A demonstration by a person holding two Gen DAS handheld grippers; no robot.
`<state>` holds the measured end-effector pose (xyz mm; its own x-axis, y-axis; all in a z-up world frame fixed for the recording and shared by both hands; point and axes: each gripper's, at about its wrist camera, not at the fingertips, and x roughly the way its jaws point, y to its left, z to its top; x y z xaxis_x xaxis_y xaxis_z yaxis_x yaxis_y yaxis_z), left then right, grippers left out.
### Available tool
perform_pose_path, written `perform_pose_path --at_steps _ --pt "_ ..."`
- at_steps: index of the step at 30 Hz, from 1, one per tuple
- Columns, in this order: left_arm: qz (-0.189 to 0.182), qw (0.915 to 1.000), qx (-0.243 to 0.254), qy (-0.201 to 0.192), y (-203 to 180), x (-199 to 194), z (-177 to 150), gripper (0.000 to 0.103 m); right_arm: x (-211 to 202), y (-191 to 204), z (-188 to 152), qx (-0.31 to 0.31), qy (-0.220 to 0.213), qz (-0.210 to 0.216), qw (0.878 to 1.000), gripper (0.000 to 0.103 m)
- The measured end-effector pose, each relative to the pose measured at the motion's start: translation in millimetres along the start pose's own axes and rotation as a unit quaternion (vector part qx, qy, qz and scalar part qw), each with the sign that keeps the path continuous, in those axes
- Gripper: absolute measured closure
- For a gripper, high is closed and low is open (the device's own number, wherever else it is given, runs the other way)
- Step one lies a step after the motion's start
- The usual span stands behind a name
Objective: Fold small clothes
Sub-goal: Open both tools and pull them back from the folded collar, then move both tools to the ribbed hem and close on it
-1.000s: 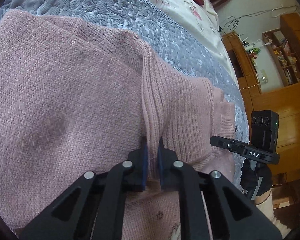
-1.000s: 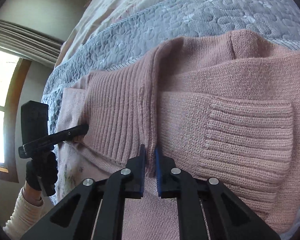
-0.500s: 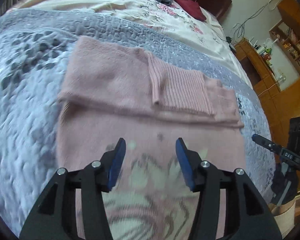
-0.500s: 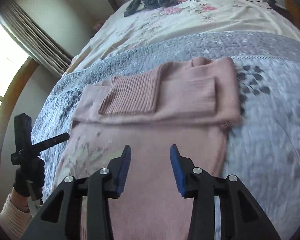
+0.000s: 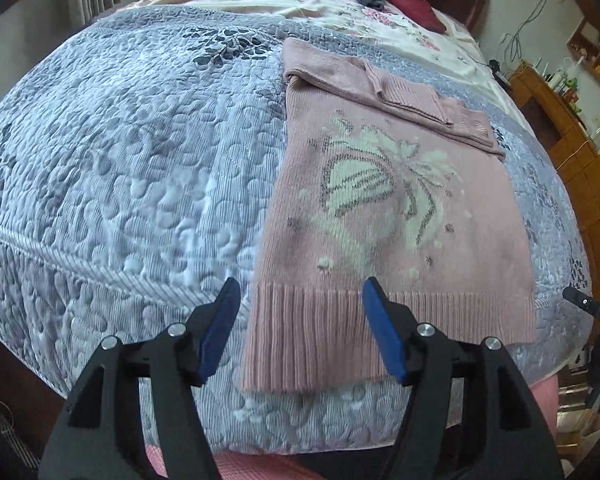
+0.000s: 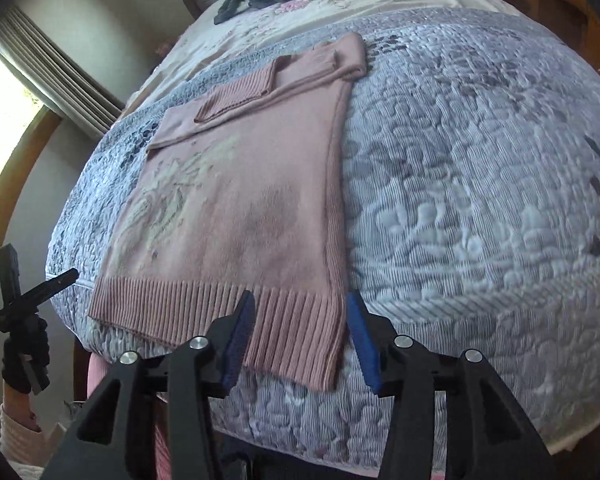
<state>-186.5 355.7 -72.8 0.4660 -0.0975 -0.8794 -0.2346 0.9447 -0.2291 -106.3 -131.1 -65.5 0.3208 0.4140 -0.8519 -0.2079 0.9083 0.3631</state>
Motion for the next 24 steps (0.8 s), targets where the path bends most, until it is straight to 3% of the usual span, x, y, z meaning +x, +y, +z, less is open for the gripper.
perform_pose_path --at_steps 8,17,24 --pt "0.027 0.9992 -0.013 0.026 15 13 -25 0.037 20 -20 -32 0.028 0.031 -0.001 0.999 0.055" --pt "0.007 0.9976 -0.034 0.06 24 38 -39 0.036 47 -21 -41 0.035 0.058 0.007 0.998 0.053" --pt "-0.003 0.9975 -0.034 0.062 24 45 -40 0.033 56 -10 -40 0.011 0.065 0.012 0.998 0.053"
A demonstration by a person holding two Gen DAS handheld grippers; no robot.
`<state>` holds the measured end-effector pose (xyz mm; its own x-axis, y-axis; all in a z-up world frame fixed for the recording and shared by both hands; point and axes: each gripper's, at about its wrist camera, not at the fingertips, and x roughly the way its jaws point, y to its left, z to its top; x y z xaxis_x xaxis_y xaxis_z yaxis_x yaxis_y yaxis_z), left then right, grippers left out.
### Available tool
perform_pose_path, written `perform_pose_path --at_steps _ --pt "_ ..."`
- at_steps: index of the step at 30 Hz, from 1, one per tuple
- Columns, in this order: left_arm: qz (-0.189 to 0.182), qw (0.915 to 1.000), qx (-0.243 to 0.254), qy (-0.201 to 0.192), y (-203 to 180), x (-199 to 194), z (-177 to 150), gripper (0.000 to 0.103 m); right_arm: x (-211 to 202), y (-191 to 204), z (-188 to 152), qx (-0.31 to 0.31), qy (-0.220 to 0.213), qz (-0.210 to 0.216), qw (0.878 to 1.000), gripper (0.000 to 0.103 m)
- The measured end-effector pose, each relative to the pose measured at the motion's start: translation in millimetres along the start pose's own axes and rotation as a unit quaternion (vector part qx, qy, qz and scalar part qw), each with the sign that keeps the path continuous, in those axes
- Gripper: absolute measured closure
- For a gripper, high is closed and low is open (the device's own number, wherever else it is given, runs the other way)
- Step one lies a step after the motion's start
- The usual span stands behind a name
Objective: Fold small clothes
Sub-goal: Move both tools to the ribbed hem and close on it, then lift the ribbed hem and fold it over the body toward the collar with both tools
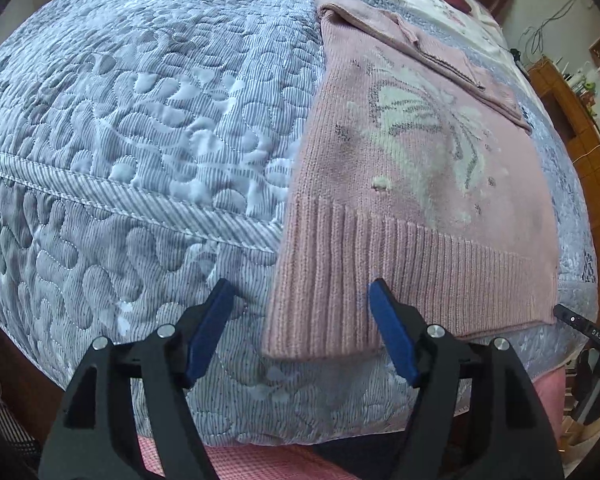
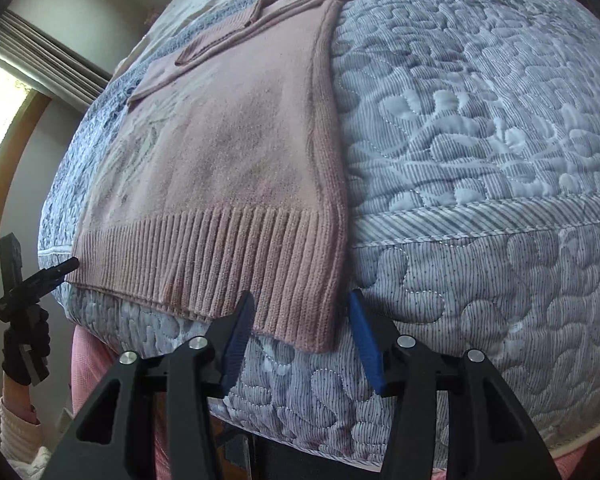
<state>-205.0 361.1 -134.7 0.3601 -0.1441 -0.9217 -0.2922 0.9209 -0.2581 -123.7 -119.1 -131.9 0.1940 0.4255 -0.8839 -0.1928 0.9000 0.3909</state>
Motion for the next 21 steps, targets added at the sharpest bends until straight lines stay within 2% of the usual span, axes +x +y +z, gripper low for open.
perform_pose_path --at_steps 3,10,12,13,14,15,17,19,21 --pt "-0.033 0.9994 -0.01 0.007 -1 0 1 0.04 0 0 2 0.011 0.002 0.019 1.0 0.053" --pt "-0.04 0.9988 -0.023 0.015 3 6 1 0.048 4 -5 3 0.017 0.009 0.028 0.999 0.056" --pt "-0.043 0.9986 -0.024 0.016 4 5 1 0.053 5 -5 4 0.02 0.012 0.031 0.999 0.068" --pt "-0.05 0.9983 -0.026 0.017 5 5 2 0.062 6 -7 5 0.022 0.014 0.03 0.999 0.07" --pt "-0.059 0.9976 -0.03 0.019 6 5 2 0.07 7 -8 5 0.024 0.015 0.03 0.999 0.077" --pt "-0.066 0.9971 -0.034 0.019 7 5 1 0.072 7 -9 5 0.025 0.017 0.031 0.999 0.085" --pt "-0.073 0.9964 -0.04 0.02 9 4 1 0.079 9 -11 5 0.027 0.022 0.032 0.999 0.091" --pt "-0.083 0.9951 -0.049 0.021 13 5 0 0.085 8 -13 5 0.028 0.021 0.037 0.999 0.092" --pt "-0.097 0.9933 -0.059 0.02 16 3 0 0.087 3 -15 5 0.035 0.019 0.059 0.997 0.093"
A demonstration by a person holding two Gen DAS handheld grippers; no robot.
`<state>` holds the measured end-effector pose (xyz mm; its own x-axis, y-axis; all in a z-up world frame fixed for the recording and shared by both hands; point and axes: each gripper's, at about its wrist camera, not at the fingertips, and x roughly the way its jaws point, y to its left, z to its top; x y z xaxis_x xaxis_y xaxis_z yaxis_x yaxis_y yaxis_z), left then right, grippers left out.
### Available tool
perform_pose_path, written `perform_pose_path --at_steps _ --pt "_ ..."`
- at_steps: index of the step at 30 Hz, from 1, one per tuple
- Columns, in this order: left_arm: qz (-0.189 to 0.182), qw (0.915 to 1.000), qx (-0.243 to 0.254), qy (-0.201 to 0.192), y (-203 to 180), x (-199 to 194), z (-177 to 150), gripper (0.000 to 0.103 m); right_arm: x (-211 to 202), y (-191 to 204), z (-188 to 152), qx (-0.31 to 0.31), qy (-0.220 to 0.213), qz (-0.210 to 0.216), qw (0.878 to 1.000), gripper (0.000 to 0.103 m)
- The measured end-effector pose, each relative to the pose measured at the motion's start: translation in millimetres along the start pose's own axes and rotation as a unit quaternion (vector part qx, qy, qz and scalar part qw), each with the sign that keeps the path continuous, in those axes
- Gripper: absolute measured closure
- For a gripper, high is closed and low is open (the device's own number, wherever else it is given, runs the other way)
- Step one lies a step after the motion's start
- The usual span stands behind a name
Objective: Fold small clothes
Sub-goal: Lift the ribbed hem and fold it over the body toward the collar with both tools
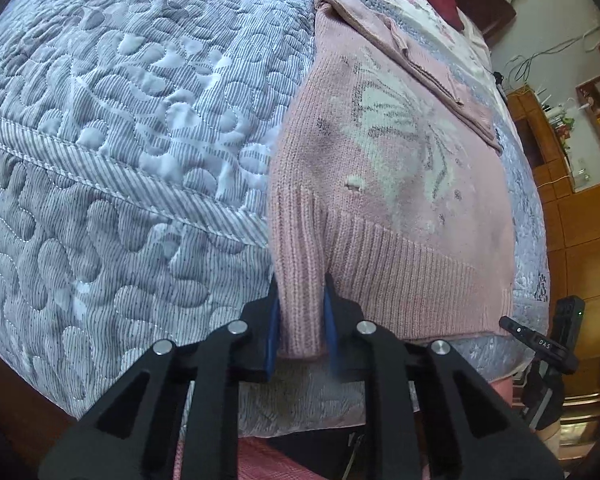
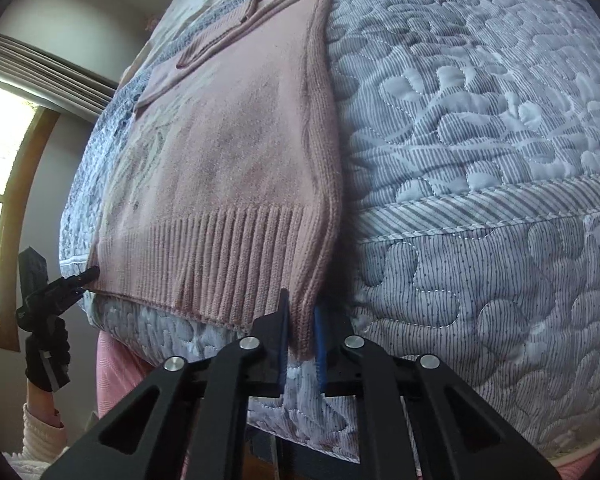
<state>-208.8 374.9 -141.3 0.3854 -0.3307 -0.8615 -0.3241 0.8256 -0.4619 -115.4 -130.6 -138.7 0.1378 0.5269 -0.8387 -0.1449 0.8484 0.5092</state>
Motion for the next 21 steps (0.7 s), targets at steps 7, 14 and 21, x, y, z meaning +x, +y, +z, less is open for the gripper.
perform_pose_path --at_steps 7,14,21 --pt "-0.047 0.9987 0.005 -0.02 -13 -21 9 0.088 -33 0 18 0.015 -0.026 0.062 0.998 0.093" --pt "-0.059 0.9971 0.017 -0.045 -30 -32 41 0.088 -59 13 54 -0.006 -0.051 0.064 0.997 0.093" --pt "-0.059 0.9958 0.012 -0.068 -38 -27 92 0.088 -57 20 108 -0.012 -0.061 0.047 0.997 0.093"
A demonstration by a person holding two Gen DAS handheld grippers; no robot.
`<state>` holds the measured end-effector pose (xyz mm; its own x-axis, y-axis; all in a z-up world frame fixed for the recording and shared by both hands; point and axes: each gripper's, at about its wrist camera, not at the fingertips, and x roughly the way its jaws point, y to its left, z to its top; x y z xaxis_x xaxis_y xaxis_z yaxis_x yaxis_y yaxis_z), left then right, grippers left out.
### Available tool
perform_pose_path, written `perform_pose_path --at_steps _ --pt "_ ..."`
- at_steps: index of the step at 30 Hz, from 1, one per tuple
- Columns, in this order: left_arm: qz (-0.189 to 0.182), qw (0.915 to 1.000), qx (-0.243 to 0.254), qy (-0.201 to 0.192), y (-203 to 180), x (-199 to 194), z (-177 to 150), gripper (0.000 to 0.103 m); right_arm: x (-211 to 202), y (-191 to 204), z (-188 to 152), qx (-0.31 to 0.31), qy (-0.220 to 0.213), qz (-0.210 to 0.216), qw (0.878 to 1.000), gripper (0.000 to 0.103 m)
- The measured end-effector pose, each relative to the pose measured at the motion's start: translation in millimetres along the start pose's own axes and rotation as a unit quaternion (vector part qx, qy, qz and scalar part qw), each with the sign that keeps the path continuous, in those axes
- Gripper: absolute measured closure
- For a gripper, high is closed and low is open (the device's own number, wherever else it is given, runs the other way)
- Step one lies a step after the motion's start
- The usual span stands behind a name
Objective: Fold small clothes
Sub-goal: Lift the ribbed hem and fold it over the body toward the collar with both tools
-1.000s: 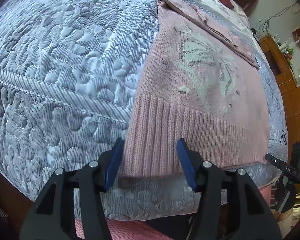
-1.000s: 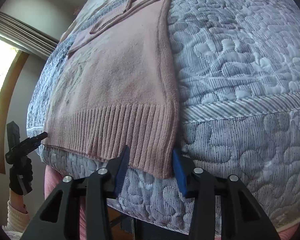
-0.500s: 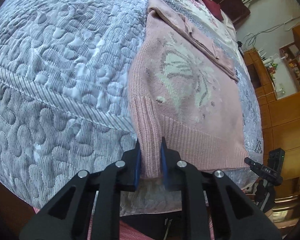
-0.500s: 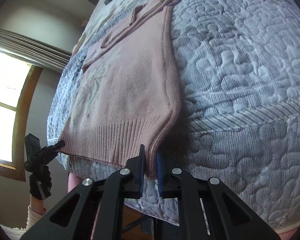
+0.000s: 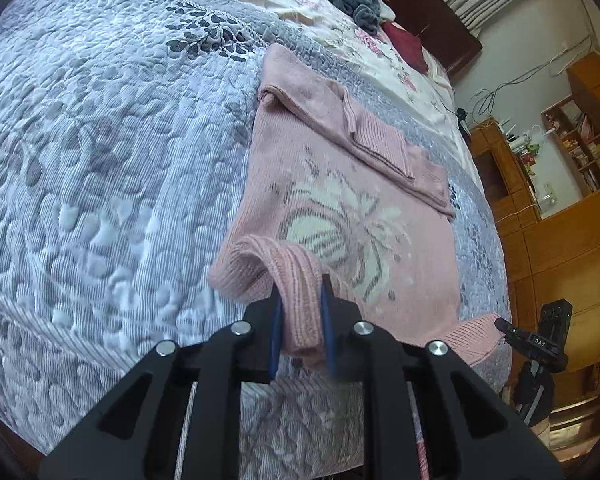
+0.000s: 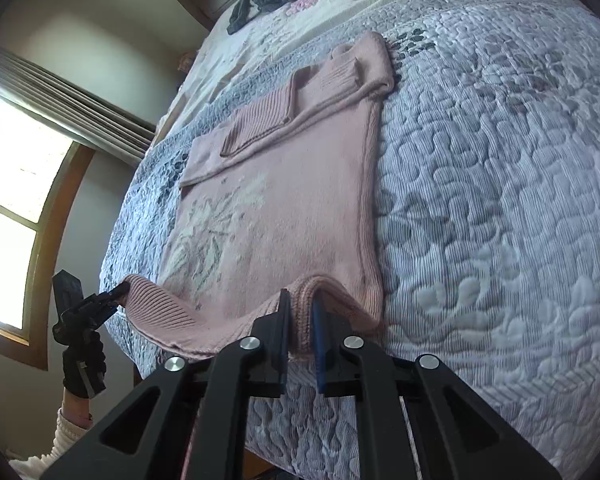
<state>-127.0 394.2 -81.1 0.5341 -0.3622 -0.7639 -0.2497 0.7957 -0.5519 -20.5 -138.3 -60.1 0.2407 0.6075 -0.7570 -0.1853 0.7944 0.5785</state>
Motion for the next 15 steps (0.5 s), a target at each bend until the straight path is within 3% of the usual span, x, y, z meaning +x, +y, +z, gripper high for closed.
perform_pose_path --at_steps 8,15 --pt "0.013 0.9994 -0.029 0.013 11 48 49 0.087 42 -30 52 0.058 0.025 0.01 0.998 0.093" --pt "0.024 0.9979 -0.048 0.036 24 86 74 0.086 74 -47 77 0.081 0.05 0.002 0.995 0.093"
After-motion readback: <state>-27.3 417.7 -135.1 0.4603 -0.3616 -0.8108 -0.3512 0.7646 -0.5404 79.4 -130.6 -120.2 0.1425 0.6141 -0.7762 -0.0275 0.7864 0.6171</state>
